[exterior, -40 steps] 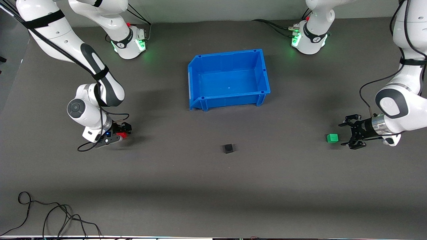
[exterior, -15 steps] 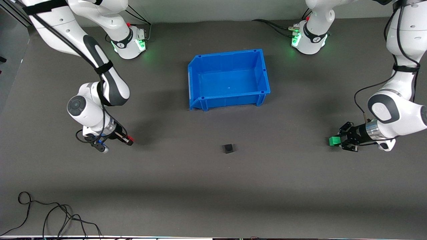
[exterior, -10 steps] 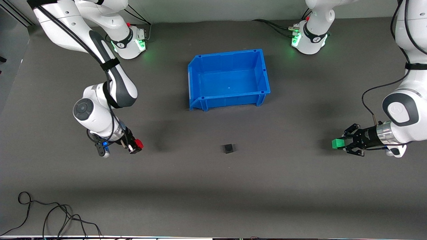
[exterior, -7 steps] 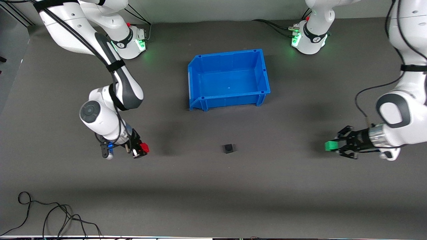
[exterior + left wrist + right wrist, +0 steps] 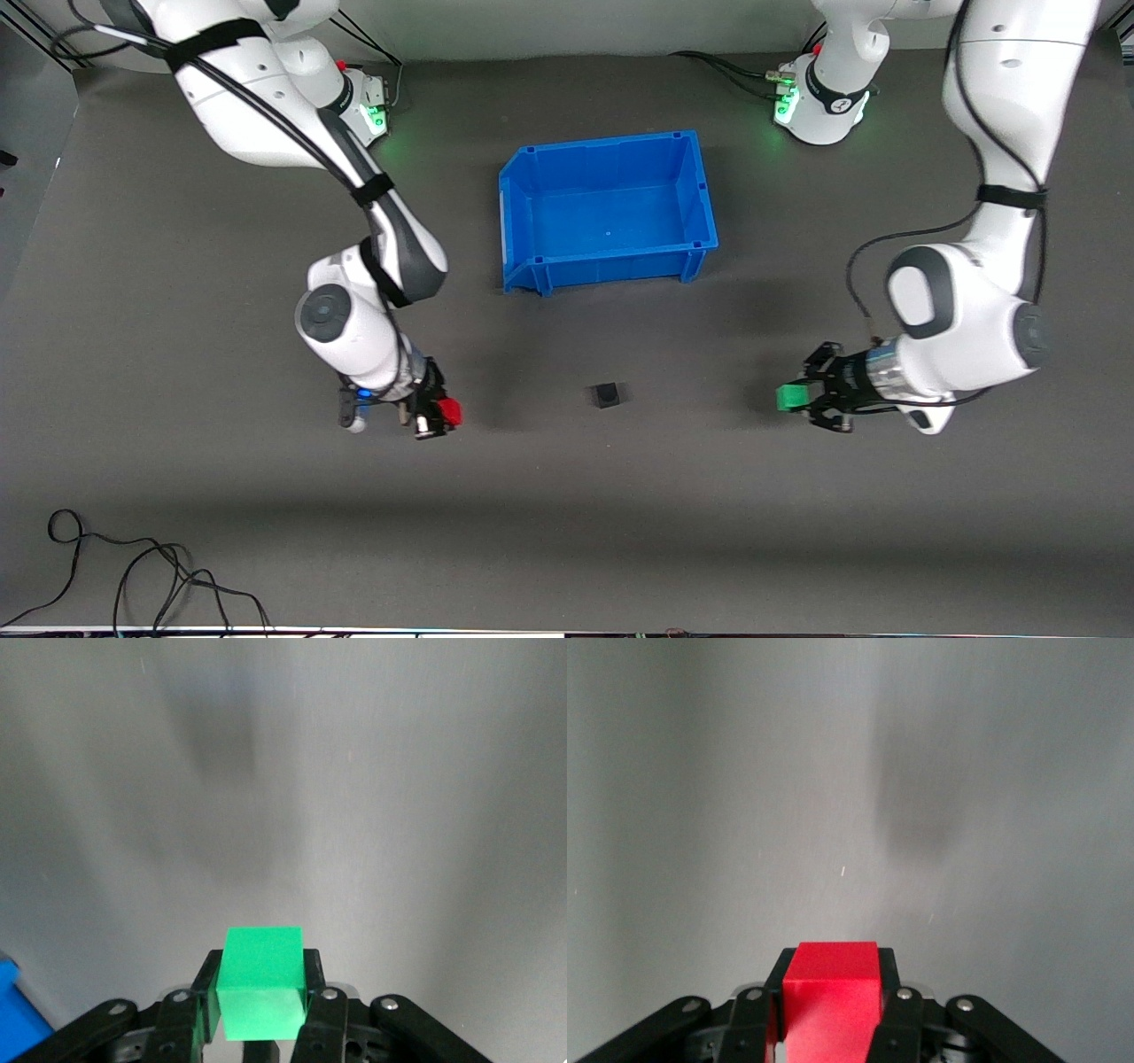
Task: Attach green and red cubes to black cube
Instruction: 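Carry the red cube with the right gripper while the left gripper carries green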
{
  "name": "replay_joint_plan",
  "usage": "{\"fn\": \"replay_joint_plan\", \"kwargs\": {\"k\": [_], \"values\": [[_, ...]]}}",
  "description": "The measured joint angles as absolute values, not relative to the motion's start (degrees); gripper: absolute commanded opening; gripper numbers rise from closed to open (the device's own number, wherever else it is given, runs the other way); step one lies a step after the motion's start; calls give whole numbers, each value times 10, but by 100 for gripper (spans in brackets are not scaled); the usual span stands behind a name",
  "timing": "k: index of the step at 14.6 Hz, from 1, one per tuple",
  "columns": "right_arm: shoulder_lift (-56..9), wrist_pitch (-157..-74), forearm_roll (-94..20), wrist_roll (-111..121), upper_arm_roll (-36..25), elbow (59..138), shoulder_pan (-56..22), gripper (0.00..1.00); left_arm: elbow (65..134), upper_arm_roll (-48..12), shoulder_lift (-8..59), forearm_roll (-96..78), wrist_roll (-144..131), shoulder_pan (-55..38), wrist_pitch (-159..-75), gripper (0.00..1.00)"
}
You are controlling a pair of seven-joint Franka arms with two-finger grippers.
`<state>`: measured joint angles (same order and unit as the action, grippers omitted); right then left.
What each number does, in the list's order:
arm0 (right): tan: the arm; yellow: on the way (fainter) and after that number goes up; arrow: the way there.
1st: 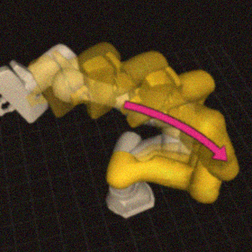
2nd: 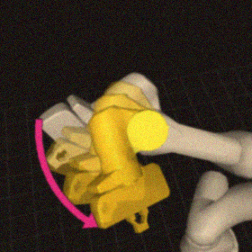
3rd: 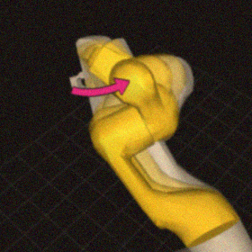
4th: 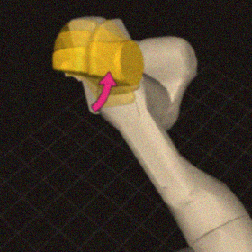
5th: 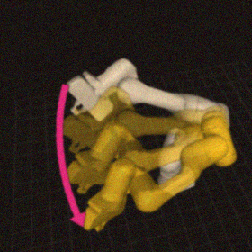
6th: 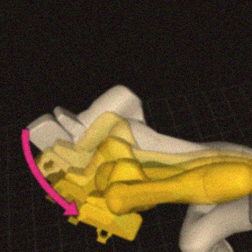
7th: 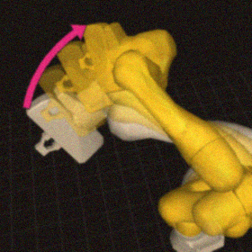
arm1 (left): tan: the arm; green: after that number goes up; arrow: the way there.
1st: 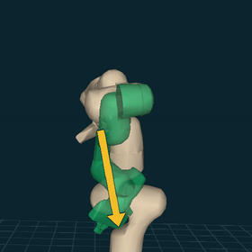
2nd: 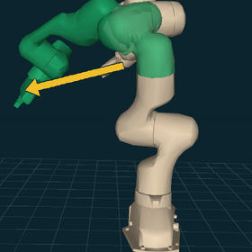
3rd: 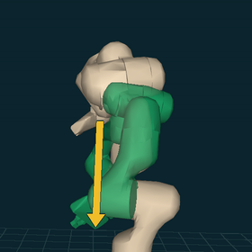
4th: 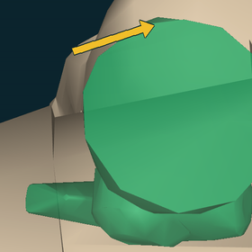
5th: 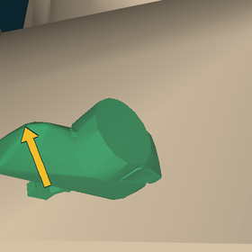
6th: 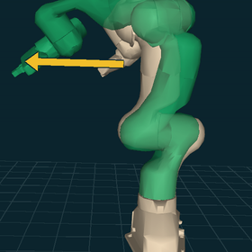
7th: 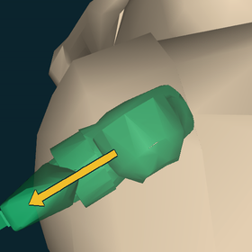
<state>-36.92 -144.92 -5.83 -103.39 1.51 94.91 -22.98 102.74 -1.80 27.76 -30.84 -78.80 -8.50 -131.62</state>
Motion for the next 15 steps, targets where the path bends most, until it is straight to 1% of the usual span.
{"fn": "replay_joint_plan", "kwargs": {"k": [6,10,15], "values": [[-437,-1449,-58,-1117,14,863,-282,0,1013,-18,319,-309,-902,-179,-1407,3],[-466,-1449,-56,-1124,13,839,-298,0,1012,-18,352,-309,-948,-224,-1472,4],[-490,-1449,-55,-1124,13,817,-307,0,1006,-18,379,-309,-1016,-269,-1521,4]]}}
